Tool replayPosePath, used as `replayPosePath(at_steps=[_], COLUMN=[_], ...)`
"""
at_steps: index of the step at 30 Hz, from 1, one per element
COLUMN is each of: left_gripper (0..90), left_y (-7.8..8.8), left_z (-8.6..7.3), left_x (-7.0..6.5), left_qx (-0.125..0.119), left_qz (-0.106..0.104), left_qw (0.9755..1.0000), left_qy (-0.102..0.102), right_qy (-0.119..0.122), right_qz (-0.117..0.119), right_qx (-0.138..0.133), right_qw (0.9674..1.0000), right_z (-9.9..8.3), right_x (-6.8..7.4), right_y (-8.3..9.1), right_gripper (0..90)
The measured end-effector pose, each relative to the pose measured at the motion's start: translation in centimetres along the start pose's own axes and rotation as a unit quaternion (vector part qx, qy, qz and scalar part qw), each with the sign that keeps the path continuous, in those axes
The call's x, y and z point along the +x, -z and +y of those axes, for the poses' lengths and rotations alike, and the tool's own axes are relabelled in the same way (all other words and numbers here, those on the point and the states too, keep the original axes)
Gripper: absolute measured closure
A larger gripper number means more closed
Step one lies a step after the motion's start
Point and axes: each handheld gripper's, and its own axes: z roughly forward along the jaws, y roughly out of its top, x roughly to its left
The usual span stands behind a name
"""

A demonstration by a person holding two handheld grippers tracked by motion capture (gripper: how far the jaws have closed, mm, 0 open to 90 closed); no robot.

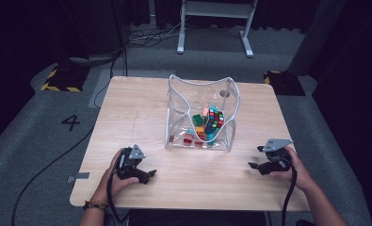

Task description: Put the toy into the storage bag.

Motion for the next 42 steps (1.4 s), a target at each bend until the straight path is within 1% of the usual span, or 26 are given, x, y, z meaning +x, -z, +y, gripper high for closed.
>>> replayPosePath(at_steps=[1, 3, 5, 7, 8, 16, 18, 23, 24, 25, 26, 27, 28, 30, 32, 35, 36, 42], left_gripper=[3.4, 3.4, 3.4, 3.4, 3.5, 3.4, 3.4, 3.4, 3.4, 3.5, 3.4, 3.4, 3.4, 3.4, 3.4, 3.3, 3.2, 3.1], left_y=[0.0, 0.0, 0.0, 0.0, 0.0, 0.0, 0.0, 0.0, 0.0, 0.0, 0.0, 0.0, 0.0, 0.0, 0.0, 0.0, 0.0, 0.0], left_z=[0.0, 0.0, 0.0, 0.0, 0.0, 0.0, 0.0, 0.0, 0.0, 0.0, 0.0, 0.0, 0.0, 0.0, 0.0, 0.0, 0.0, 0.0], left_x=[0.0, 0.0, 0.0, 0.0, 0.0, 0.0, 0.0, 0.0, 0.0, 0.0, 0.0, 0.0, 0.0, 0.0, 0.0, 0.0, 0.1, 0.1], left_qx=[0.0, 0.0, 0.0, 0.0, 0.0, 0.0, 0.0, 0.0, 0.0, 0.0, 0.0, 0.0, 0.0, 0.0, 0.0, 0.002, 0.003, 0.003], left_qz=[0.0, 0.0, 0.0, 0.0, 0.0, 0.0, 0.0, 0.0, 0.0, 0.0, 0.0, 0.0, 0.0, 0.0, 0.0, -0.002, -0.006, -0.006], left_qw=[1.0, 1.0, 1.0, 1.0, 1.0, 1.0, 1.0, 1.0, 1.0, 1.0, 1.0, 1.0, 1.0, 1.0, 1.0, 1.0, 1.0, 1.0], left_qy=[0.0, 0.0, 0.0, 0.0, 0.0, 0.0, 0.0, 0.0, 0.0, 0.0, 0.0, 0.0, 0.0, 0.0, 0.0, -0.001, 0.0, -0.001], right_qy=[-0.002, -0.01, -0.016, -0.025, -0.028, -0.048, -0.053, -0.073, -0.083, -0.091, -0.094, -0.102, -0.107, -0.111, -0.116, -0.117, -0.117, -0.119], right_qz=[0.002, -0.003, -0.002, -0.008, -0.005, -0.016, -0.016, -0.021, -0.019, -0.023, -0.022, -0.021, -0.025, -0.031, -0.035, -0.035, -0.035, -0.036], right_qx=[0.001, -0.004, -0.008, -0.014, -0.014, -0.017, -0.014, -0.024, -0.024, -0.03, -0.034, -0.037, -0.043, -0.051, -0.049, -0.049, -0.049, -0.049], right_qw=[1.0, 0.9999, 0.9998, 0.9996, 0.9995, 0.9986, 0.9984, 0.9968, 0.9961, 0.9951, 0.9947, 0.9939, 0.9931, 0.992, 0.9914, 0.9913, 0.9913, 0.991], right_z=[-0.2, -0.6, -1.0, -1.4, -1.7, -3.6, -4.0, -4.9, -5.2, -5.4, -5.6, -5.9, -6.1, -6.4, -6.3, -6.3, -6.3, -6.3], right_x=[0.0, 0.0, 0.0, -0.1, -0.1, -0.2, -0.2, -0.4, -0.4, -0.4, -0.5, -0.5, -0.5, -0.4, -0.4, -0.4, -0.4, -0.3], right_y=[0.0, 0.2, 0.3, 0.4, 0.5, 0.8, 0.8, 1.2, 1.2, 1.2, 1.3, 1.4, 1.4, 1.5, 1.4, 1.4, 1.4, 1.4], right_gripper=[21.2, 20.9, 20.8, 20.8, 20.8, 20.1, 19.2, 16.5, 15.1, 15.0, 14.9, 14.9, 14.8, 14.2, 12.7, 12.7, 12.7, 12.5])
